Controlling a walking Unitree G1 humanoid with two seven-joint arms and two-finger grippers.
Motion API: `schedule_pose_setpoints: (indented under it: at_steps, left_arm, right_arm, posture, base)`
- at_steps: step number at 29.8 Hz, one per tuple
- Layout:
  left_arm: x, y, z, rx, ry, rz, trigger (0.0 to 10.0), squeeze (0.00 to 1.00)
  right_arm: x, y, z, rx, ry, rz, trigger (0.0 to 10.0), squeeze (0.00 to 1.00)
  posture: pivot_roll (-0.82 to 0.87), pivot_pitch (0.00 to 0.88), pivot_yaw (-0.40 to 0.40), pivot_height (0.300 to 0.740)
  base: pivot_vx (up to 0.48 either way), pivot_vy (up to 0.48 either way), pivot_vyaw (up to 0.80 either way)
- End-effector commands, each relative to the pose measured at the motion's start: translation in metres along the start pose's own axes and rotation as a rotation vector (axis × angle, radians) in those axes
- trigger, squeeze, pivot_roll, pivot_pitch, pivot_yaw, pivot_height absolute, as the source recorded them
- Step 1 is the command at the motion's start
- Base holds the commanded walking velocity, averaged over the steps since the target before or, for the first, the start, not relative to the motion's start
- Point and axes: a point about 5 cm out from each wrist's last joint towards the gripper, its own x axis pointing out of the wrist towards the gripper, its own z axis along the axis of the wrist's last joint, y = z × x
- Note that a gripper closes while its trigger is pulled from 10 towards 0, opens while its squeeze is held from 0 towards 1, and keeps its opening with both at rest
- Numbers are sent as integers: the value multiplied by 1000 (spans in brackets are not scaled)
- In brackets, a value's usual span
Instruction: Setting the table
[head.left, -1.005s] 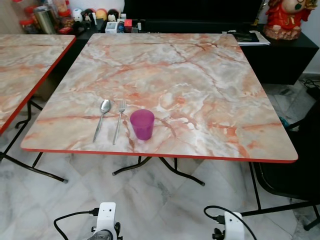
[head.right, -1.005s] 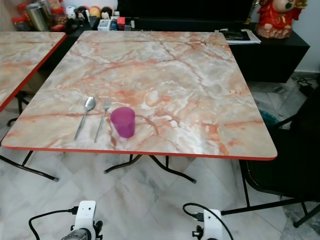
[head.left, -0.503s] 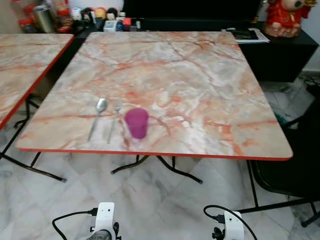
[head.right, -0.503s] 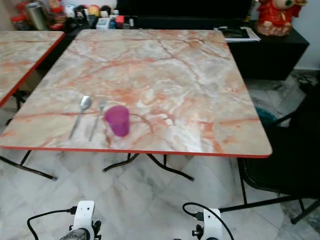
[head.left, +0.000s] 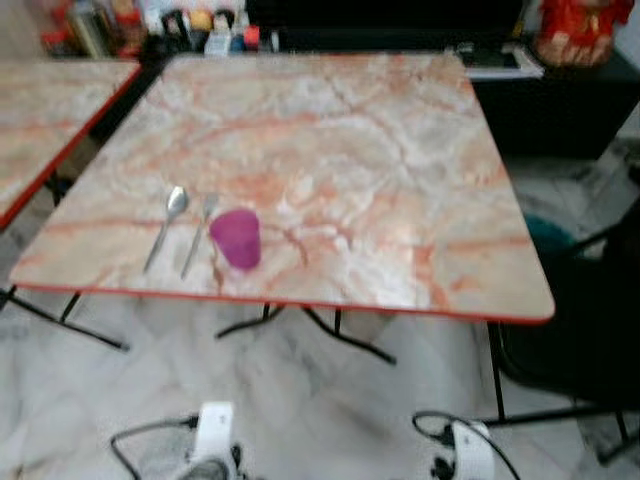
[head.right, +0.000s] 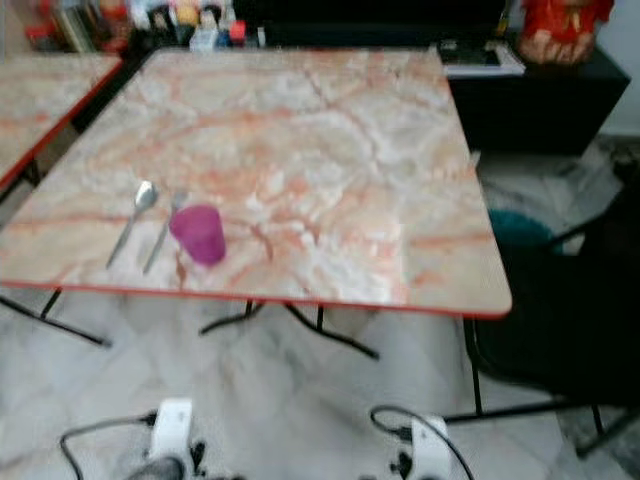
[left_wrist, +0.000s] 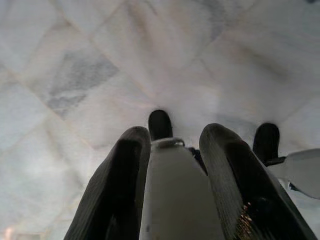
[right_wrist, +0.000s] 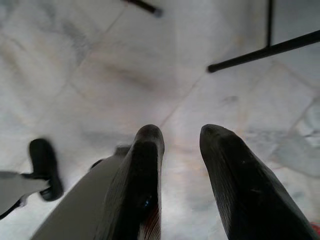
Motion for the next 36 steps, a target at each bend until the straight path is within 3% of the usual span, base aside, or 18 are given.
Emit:
schedule_pose_setpoints:
  at_steps: [1,12,14,15,17,18,19,21,29,33,35,36]
  left_arm:
    - [-1,12,-6,9,14,49,10000,0]
    - [-1,15,-4,25,-17,114,10000,0]
    - [-4,20,-4,-34,-51,265,10000,0]
    - [-4,20,-5,-43,-54,280,10000,0]
    - [-12,80,0,-50,-128,398,10000,0]
    - [-12,80,0,-50,-128,398,10000,0]
    - [-21,121,12,-55,-195,470,10000,0]
    - [-25,139,26,-64,-242,494,10000,0]
    - [-24,132,44,-42,-333,466,10000,0]
    - [-30,142,59,-76,-427,531,10000,0]
    - [-40,157,83,-123,-539,623,10000,0]
    - [-52,170,108,-155,-650,685,10000,0]
  right_arm:
    - [0,6,-4,-1,15,18,10000,0]
    - [0,7,-4,-2,15,20,10000,0]
    - [0,6,-4,-5,16,20,10000,0]
    - [0,6,-4,-6,16,20,10000,0]
    - [0,6,-4,-6,17,21,10000,0]
    - [0,6,-4,-6,17,21,10000,0]
    - [0,6,-4,-8,18,23,10000,0]
    - [0,6,-4,-10,18,24,10000,0]
    - [0,7,-4,-5,15,23,10000,0]
    - [0,7,-4,-11,17,23,10000,0]
    - [0,6,-4,-18,20,26,10000,0]
    - [0,6,-3,-20,20,28,10000,0]
  posture:
    - [-11,142,-2,740]
    - [-10,143,-1,740]
    - [-1,145,-2,740]
    - [-1,145,-2,740]
    - [-1,145,-2,740]
    - [-1,145,-2,740]
    - [7,145,-1,740]
    - [8,145,-1,740]
    - [1,143,1,740]
    - [8,149,-10,740]
    - [18,148,-14,740]
    - [18,148,-15,740]
  base:
    - [0,0,0]
    - [0,0,0]
    - [0,0,0]
    - [0,0,0]
    - [0,0,0]
    - [0,0,0]
    - [0,0,0]
    - [0,0,0]
    - [0,0,0]
    - [0,0,0]
    - [0,0,0]
    - [0,0,0]
